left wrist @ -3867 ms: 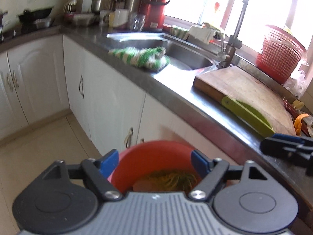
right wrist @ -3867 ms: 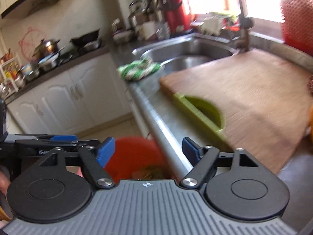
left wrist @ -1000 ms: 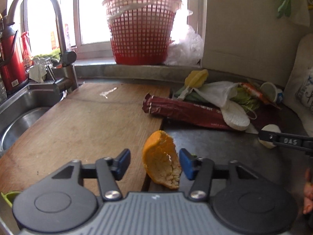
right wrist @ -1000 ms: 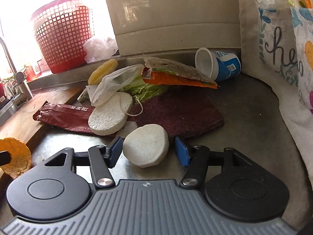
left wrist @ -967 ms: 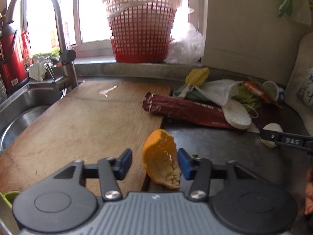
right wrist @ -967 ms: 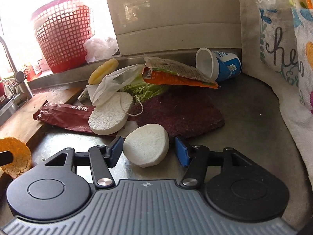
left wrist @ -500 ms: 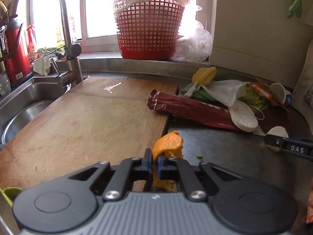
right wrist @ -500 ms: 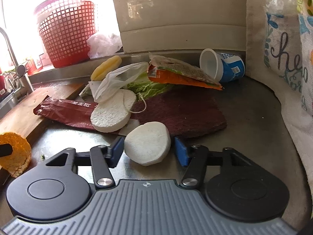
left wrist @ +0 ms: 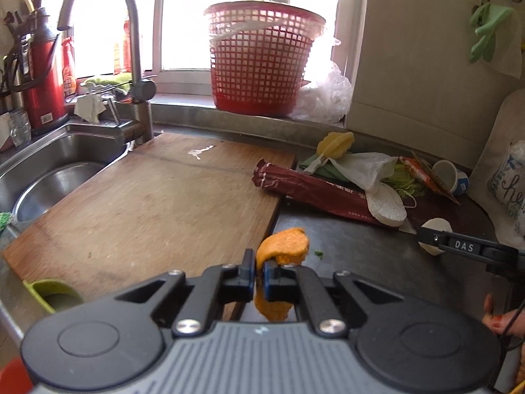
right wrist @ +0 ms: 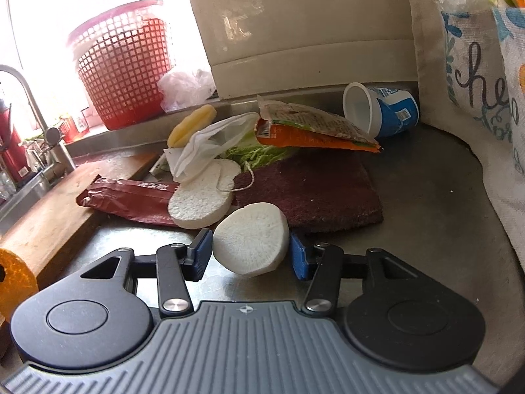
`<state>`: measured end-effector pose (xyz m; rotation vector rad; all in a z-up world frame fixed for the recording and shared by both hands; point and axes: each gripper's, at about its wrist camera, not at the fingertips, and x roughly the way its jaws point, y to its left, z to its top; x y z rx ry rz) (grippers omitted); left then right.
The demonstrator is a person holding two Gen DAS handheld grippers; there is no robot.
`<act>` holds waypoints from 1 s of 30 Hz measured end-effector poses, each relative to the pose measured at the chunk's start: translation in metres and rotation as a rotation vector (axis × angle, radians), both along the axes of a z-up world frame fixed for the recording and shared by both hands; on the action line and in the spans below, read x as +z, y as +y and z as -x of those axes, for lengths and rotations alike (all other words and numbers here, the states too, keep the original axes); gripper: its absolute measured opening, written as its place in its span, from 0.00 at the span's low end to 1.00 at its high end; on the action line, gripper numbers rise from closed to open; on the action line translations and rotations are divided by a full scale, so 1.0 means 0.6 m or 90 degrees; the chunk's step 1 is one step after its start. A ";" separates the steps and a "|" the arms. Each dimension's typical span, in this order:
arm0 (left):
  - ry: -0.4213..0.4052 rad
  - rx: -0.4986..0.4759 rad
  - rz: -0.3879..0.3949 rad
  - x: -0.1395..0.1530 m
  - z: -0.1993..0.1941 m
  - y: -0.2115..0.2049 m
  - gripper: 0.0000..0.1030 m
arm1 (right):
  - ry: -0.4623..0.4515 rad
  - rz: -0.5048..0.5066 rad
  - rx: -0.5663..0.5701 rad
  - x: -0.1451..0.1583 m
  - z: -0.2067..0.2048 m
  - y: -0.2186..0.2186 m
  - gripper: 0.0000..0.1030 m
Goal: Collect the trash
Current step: 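Grasp the orange peel with the left tool while the right tool grasps a white radish slice, then carry peel and radish slice over the red bin and open both tools to drop them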
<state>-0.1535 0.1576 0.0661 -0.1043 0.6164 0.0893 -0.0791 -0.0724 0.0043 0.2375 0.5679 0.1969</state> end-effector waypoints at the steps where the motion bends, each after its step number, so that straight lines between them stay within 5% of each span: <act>1: -0.002 0.003 0.002 0.002 0.007 0.003 0.02 | -0.004 -0.005 0.004 0.000 0.003 0.000 0.60; 10: -0.020 0.033 0.016 0.017 0.076 0.045 0.02 | -0.069 0.015 0.045 0.015 0.050 0.024 0.60; 30: -0.048 0.185 0.038 0.034 0.241 0.190 0.02 | -0.086 0.069 0.186 0.050 0.125 0.136 0.60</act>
